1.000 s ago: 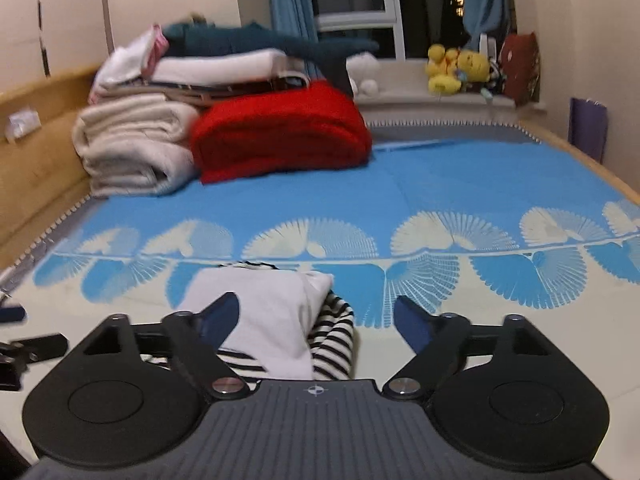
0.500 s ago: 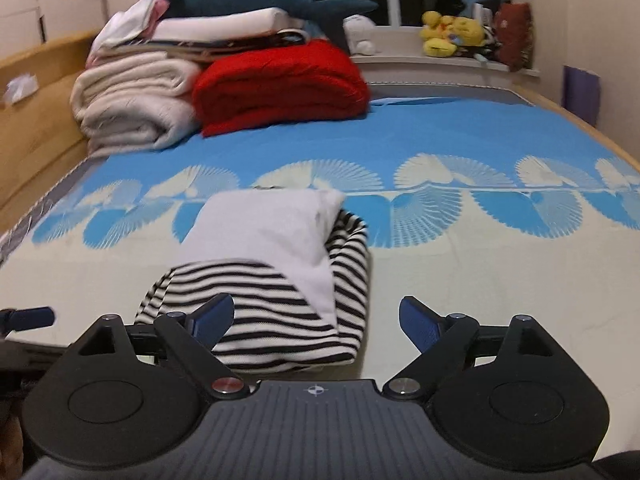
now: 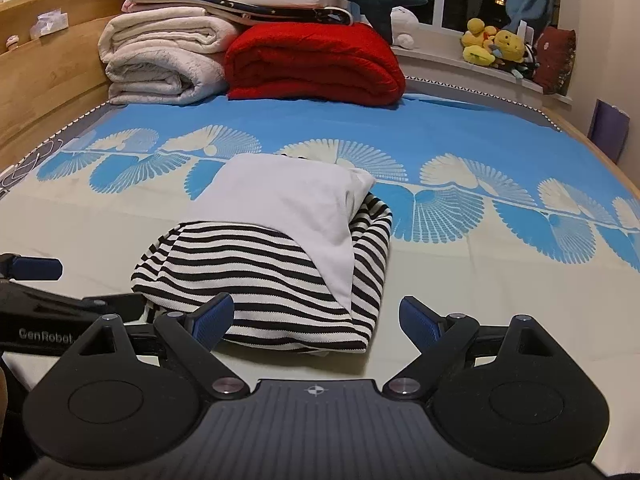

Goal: Fold small clothes

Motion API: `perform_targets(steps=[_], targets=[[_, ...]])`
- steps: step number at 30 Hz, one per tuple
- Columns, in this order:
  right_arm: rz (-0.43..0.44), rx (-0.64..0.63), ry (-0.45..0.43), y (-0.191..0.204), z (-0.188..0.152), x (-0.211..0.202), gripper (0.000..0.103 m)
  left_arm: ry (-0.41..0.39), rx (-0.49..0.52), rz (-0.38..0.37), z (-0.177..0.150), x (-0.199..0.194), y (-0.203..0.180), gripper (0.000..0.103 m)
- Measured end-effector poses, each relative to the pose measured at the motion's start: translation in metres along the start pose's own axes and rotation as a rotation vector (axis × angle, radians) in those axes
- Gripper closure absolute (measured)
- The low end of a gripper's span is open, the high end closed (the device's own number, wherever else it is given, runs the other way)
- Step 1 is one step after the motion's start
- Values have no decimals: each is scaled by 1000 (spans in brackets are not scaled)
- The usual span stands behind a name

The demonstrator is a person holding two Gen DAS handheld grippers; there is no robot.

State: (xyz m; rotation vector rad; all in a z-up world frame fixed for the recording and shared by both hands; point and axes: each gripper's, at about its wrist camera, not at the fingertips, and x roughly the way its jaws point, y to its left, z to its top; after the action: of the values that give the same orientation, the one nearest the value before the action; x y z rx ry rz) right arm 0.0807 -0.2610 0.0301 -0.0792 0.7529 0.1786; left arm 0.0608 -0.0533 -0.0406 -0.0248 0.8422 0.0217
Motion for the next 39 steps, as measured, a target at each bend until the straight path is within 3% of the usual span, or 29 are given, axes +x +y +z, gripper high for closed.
perform_targets(steps=[39], targets=[[-7, -4, 22, 3, 0, 5, 13, 31, -8, -20, 1, 7, -5, 1]])
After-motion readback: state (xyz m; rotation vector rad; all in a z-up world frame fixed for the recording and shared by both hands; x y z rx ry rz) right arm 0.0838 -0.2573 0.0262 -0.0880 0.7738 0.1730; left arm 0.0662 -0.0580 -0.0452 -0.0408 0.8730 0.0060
